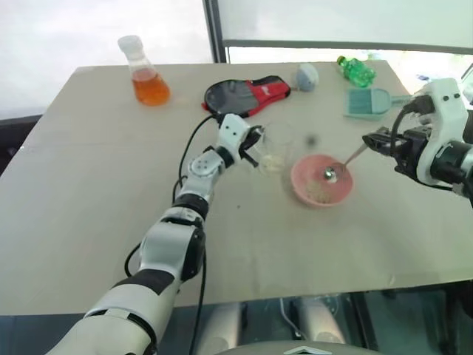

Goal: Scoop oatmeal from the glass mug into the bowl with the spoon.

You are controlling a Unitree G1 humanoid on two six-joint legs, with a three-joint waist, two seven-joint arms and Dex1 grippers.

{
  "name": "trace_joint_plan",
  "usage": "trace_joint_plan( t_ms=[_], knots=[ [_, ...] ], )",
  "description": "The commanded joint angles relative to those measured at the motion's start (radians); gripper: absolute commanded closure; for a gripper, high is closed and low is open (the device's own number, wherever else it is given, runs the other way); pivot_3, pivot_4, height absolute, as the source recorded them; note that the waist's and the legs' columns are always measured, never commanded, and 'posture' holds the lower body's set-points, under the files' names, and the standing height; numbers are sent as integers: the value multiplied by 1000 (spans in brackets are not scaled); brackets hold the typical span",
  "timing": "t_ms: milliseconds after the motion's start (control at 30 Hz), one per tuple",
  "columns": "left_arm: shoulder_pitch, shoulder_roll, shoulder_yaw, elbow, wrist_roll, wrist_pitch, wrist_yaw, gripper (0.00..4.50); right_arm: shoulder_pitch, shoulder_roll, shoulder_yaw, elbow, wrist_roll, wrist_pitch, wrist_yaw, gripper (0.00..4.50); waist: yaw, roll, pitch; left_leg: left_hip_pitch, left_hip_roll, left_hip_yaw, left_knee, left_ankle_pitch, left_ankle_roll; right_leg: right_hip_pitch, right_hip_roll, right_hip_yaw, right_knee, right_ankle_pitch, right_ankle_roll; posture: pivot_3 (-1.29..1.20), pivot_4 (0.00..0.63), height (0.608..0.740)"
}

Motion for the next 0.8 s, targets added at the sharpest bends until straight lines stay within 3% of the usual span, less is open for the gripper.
trace_joint_plan(
  t_ms=[33, 200, 367, 467, 600, 800],
  knots=[
    [30, 15, -7, 3, 21, -1, 10, 4475, -84, 74, -86, 12, 54, -63, -39, 4500, -1, 0, 0, 0, 0, 0, 0, 0, 0, 0, 0, 0, 0, 0, 0, 0, 150, 740],
    [49, 11, 1, -8, 15, -2, 21, 4475, -314, 328, -54, 63, 54, -51, -92, 4500, -2, 2, -1, 3, 1, 0, 0, 0, 0, -1, 2, 1, 2, 0, 0, 0, 150, 740],
    [70, -1, 7, -32, 3, -5, 31, 4475, -355, 369, 16, 132, 54, 14, -97, 4500, 7, 0, -2, 0, -1, -2, 0, 0, 0, 0, 0, -1, -1, 0, 0, 0, 150, 740],
    [82, 0, 11, -46, -6, -7, 41, 4475, -340, 331, 61, 160, 38, 55, -90, 4500, 5, 0, -2, 0, -1, -1, 0, 0, 1, -1, -1, -1, -1, 0, 0, 0, 150, 740],
    [109, 4, 15, -73, -21, -8, 40, 4475, -354, 307, 105, 195, -80, 102, -25, 4500, 1, 0, -2, 0, -1, -1, -1, 0, 1, -1, -1, -1, -1, 0, 0, 0, 150, 740],
    [156, -6, 28, -132, -47, 16, 37, 4475, -431, 406, 151, 276, -247, 104, 36, 4500, -1, 2, -2, 2, -1, -1, 0, 0, 1, -1, 0, 0, 2, 0, 0, 0, 150, 740]
  ],
)
